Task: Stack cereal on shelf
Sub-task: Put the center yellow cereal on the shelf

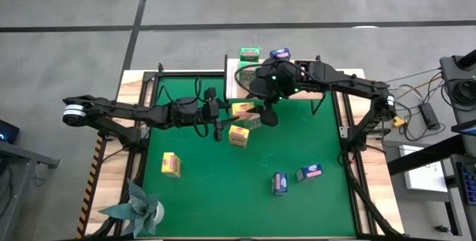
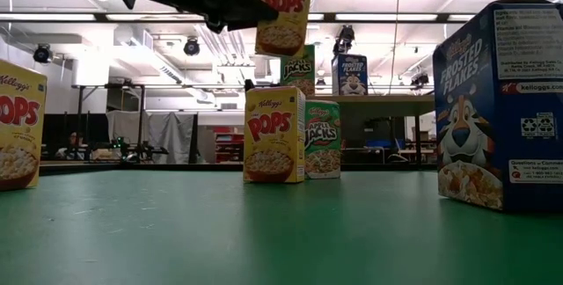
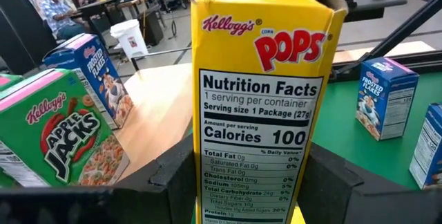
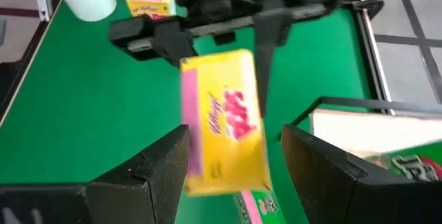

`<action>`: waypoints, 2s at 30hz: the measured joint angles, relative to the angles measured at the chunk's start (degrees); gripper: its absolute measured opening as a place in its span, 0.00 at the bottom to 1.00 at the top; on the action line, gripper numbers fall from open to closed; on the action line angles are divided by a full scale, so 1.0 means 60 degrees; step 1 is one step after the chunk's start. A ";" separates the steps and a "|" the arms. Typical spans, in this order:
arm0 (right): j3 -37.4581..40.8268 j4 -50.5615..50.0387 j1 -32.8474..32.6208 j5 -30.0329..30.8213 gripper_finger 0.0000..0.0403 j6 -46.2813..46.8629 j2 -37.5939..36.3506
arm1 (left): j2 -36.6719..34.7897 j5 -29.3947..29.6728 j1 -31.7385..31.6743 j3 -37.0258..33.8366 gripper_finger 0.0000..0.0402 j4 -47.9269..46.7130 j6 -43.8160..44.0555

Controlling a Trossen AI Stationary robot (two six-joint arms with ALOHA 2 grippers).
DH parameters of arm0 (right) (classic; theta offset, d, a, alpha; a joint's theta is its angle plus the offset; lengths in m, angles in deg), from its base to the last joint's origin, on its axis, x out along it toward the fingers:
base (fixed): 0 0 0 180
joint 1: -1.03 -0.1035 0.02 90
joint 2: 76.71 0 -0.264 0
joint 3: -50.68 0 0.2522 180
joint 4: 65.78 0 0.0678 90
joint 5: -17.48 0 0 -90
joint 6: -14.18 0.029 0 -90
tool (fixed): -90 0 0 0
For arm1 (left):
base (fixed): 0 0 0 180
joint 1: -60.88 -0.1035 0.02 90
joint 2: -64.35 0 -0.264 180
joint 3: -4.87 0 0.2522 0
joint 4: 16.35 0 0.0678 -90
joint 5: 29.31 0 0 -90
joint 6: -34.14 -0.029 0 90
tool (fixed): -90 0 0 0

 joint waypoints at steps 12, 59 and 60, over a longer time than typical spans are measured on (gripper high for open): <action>-0.1345 -0.1152 -0.0340 0.0957 0.55 -0.0337 0.0957 | -0.0004 0.0251 -0.0006 0.0000 0.45 0.0032 0.0218; -0.1316 -0.3089 0.0999 0.1283 0.33 -0.1382 0.0136 | -0.0471 0.0237 -0.0003 -0.0011 0.63 0.0335 -0.0574; -0.1316 -0.3279 0.1199 0.1263 0.33 -0.1457 0.0081 | -0.0577 0.0237 -0.0003 -0.0011 0.63 0.0269 -0.0584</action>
